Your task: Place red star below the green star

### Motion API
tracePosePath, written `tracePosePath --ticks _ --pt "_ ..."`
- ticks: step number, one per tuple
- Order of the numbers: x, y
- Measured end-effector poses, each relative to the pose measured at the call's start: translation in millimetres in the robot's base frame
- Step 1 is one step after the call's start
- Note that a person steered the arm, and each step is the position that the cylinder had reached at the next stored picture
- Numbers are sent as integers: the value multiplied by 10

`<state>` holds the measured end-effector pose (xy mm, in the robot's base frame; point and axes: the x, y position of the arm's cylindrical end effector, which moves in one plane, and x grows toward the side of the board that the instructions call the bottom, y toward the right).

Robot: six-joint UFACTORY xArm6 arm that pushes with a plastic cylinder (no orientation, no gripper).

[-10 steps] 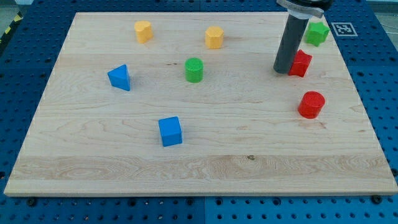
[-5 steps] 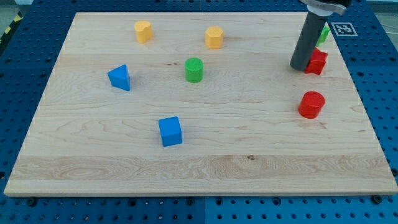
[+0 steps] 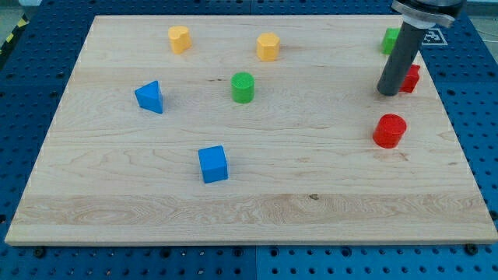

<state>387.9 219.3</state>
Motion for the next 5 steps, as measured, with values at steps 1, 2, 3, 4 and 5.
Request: tracePosePath --ticks 1,2,3,4,5 --pt "-4 72" --pt "-21 135" --pt "-104 212" --pt "-142 212" --pt "-192 224"
